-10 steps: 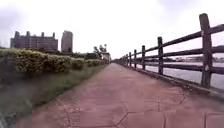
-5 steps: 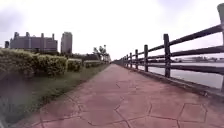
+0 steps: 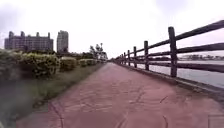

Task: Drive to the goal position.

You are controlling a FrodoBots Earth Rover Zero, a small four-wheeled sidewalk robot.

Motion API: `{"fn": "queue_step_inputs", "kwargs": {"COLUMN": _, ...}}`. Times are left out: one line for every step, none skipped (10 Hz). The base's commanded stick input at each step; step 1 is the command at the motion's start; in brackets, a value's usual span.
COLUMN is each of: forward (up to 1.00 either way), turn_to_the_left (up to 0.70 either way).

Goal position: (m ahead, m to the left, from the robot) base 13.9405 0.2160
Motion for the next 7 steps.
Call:
{"fn": "queue_step_inputs", "kwargs": {"forward": 1.00, "turn_to_the_left": 0.00}}
{"fn": "queue_step_inputs", "kwargs": {"forward": 1.00, "turn_to_the_left": 0.00}}
{"fn": "queue_step_inputs", "kwargs": {"forward": 1.00, "turn_to_the_left": 0.00}}
{"fn": "queue_step_inputs", "kwargs": {"forward": 1.00, "turn_to_the_left": 0.00}}
{"fn": "queue_step_inputs", "kwargs": {"forward": 1.00, "turn_to_the_left": 0.00}}
{"fn": "queue_step_inputs", "kwargs": {"forward": 1.00, "turn_to_the_left": 0.00}}
{"fn": "queue_step_inputs", "kwargs": {"forward": 1.00, "turn_to_the_left": 0.00}}
